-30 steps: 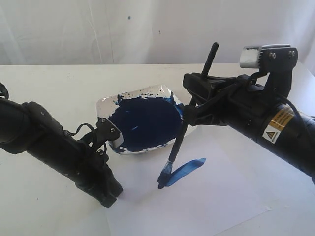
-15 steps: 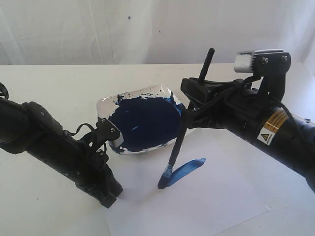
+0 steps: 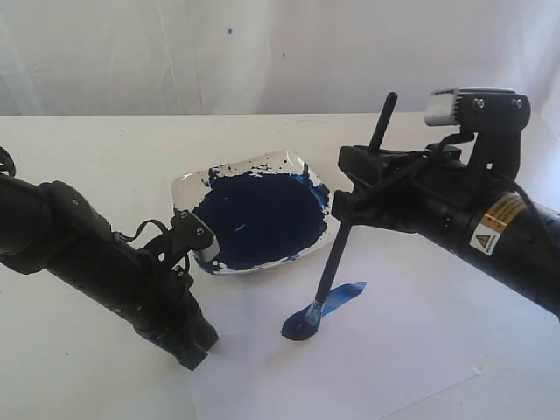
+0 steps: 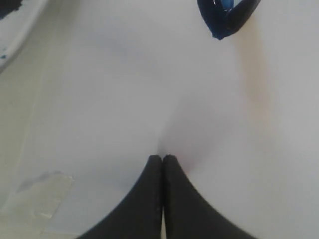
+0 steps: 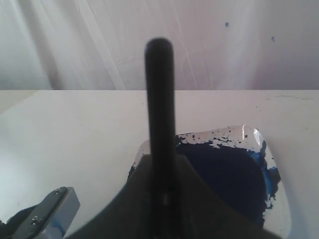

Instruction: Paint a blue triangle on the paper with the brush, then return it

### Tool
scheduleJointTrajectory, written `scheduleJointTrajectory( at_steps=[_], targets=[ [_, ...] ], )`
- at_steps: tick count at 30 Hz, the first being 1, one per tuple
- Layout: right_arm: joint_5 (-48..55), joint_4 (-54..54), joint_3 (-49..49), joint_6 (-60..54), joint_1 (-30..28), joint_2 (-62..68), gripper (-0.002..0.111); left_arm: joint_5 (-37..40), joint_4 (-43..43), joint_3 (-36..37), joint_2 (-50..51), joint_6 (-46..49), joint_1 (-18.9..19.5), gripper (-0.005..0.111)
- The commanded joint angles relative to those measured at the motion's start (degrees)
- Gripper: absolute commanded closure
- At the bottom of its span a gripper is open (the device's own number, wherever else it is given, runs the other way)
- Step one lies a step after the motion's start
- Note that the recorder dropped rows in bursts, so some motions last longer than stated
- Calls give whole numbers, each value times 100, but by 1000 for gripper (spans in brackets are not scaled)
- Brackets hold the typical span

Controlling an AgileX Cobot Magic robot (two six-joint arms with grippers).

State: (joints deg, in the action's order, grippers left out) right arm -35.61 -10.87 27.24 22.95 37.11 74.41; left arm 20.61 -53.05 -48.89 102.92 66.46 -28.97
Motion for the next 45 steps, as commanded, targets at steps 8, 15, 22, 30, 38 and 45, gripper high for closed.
scheduleJointTrajectory(
  at_steps=[8, 15, 22, 30, 38, 45],
  targets=[
    [1334, 872, -66, -1082, -50, -687, 108, 166, -44, 25, 38, -6, -32, 107],
    [2015, 1850, -66, -2222, -50, -1120, 108, 171, -44, 25, 38, -6, -32, 107],
    [2306, 2457, -66, -2917, -60, -1380, 108, 171, -44, 25, 38, -6, -32, 107],
    [2524, 2457, -66, -3059, -60, -1498, 108, 171, -44, 25, 38, -6, -32, 107],
    [2281, 2457, -66, -3059, -60, -1553, 108, 185, -44, 25, 38, -6, -32, 107],
    [1966, 2431, -66, -3073, -60, -2028, 108, 139, -44, 25, 38, -6, -32, 107]
  ],
)
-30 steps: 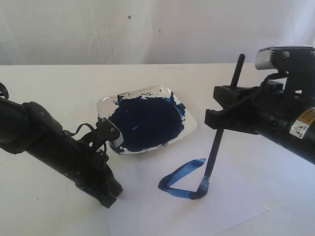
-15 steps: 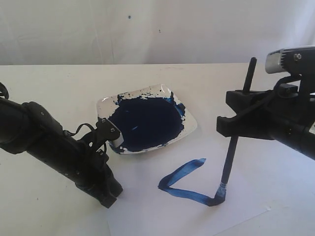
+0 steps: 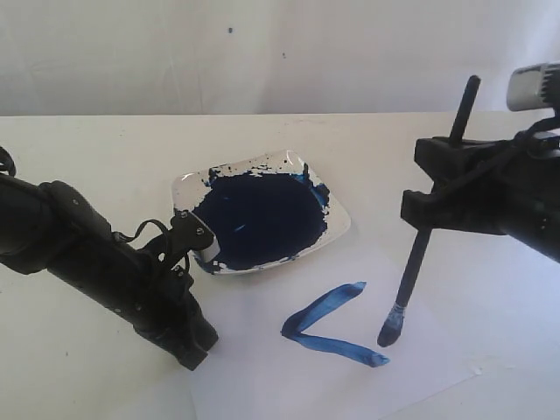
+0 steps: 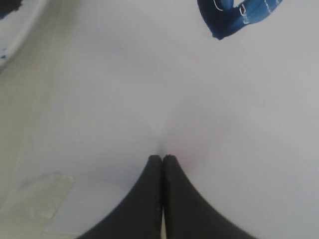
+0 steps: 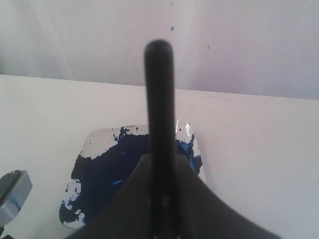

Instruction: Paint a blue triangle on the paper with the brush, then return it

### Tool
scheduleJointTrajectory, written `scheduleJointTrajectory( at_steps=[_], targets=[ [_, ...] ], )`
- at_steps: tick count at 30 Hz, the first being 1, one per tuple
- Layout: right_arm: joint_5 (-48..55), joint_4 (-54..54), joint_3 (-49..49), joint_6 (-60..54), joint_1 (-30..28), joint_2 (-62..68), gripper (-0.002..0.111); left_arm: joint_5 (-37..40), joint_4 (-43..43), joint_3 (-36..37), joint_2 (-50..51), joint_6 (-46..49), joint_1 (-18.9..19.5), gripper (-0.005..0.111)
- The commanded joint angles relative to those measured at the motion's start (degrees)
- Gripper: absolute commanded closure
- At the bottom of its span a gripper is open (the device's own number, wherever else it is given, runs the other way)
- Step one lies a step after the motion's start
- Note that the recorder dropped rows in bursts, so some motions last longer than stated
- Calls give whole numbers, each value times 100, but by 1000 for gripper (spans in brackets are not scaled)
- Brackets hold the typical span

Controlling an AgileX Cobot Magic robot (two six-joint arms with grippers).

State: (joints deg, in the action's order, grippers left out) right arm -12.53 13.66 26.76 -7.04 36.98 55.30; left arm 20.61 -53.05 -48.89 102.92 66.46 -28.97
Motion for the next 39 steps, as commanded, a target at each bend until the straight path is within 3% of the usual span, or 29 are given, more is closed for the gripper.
scheduleJointTrajectory(
  at_steps=[1, 14, 24, 39],
  targets=[
    [-483, -22, -19, -89, -47, -102, 108, 139, -44, 25, 38, -6, -32, 107],
    [-2100, -22, -19, -315, -47, 918, 108, 139, -44, 25, 38, -6, -32, 107],
    [-2760, -34, -19, 115, -47, 1574, 108, 139, -44, 25, 38, -6, -32, 107],
    [-2608, -58, -8, 329, -47, 1625, 108, 139, -44, 25, 38, -6, -32, 107]
  ],
)
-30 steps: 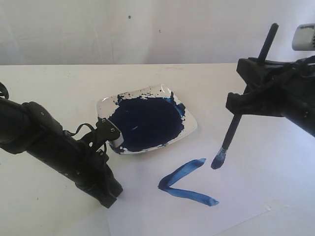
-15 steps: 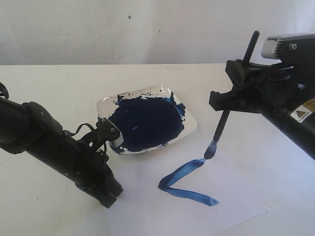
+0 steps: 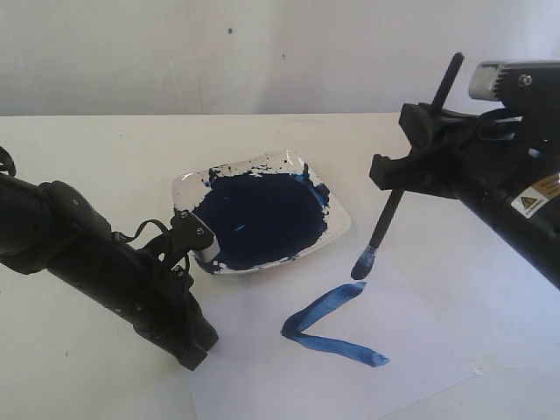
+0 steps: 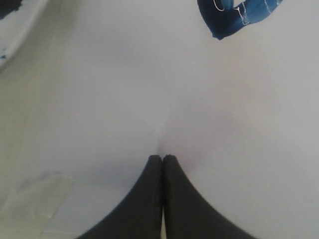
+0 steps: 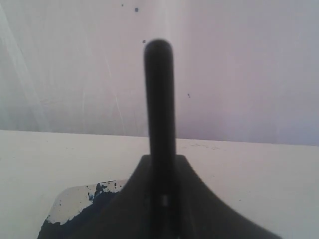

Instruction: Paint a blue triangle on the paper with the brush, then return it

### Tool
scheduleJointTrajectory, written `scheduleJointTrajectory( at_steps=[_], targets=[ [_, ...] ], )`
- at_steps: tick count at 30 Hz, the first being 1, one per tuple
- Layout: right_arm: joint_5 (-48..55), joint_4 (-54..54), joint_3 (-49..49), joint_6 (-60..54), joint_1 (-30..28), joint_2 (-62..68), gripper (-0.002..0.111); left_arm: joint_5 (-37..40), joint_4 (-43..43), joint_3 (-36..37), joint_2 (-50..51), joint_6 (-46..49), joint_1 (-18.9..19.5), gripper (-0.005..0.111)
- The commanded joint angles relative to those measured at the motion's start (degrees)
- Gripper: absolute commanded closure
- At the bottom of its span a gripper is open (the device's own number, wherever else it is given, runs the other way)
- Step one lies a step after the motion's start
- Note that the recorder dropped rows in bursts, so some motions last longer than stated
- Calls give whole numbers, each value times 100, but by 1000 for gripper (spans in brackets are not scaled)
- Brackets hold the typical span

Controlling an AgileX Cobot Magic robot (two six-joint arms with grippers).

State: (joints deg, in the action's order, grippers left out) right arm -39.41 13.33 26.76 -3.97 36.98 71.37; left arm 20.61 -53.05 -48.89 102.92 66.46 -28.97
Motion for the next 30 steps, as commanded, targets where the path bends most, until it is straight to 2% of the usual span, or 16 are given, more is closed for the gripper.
scheduleJointTrajectory(
  at_steps=[1, 11, 14, 30],
  targets=[
    [160, -24, -8, 22, -47, 18, 108, 139, -44, 25, 38, -6, -32, 107],
    [-26, 9, -8, 22, -47, 18, 108, 139, -44, 25, 38, -6, -32, 107],
    [352, 23, 1, 22, -47, 18, 108, 139, -44, 25, 38, -6, -32, 107],
    [-99, 140, 1, -37, -47, 18, 108, 139, -44, 25, 38, -6, -32, 107]
  ],
)
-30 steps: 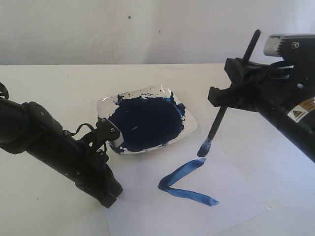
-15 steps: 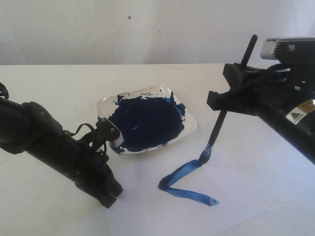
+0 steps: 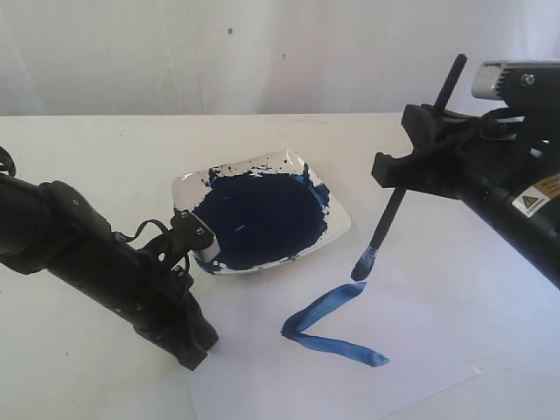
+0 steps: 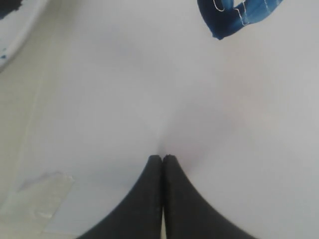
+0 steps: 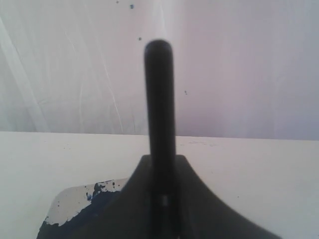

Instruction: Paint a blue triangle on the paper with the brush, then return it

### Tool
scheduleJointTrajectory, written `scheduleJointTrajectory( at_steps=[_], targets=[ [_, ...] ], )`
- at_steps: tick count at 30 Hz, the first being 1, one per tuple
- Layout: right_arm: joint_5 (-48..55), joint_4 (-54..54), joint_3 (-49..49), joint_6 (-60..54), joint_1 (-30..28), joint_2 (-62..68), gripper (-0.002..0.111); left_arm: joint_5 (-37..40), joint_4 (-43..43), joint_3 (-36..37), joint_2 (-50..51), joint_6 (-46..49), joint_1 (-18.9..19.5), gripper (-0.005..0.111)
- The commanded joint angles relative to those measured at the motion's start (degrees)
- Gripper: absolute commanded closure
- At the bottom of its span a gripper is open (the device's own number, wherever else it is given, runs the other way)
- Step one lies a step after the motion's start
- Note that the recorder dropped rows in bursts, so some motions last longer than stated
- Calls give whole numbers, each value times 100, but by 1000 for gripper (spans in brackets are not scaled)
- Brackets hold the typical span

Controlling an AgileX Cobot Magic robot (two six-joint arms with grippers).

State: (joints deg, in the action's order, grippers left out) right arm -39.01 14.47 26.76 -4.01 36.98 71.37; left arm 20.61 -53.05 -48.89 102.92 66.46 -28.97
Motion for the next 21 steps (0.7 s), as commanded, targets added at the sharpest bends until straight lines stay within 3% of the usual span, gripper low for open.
scheduleJointTrajectory(
  at_steps=[1, 14, 21],
  targets=[
    [-138, 26, 1, -44, -47, 18, 108, 139, -44, 25, 38, -6, -32, 107],
    [-148, 76, 1, -25, -47, 298, 108, 151, -44, 25, 38, -6, -32, 107],
    [943, 124, 1, -25, -47, -140, 108, 151, -44, 25, 38, -6, -32, 107]
  ],
)
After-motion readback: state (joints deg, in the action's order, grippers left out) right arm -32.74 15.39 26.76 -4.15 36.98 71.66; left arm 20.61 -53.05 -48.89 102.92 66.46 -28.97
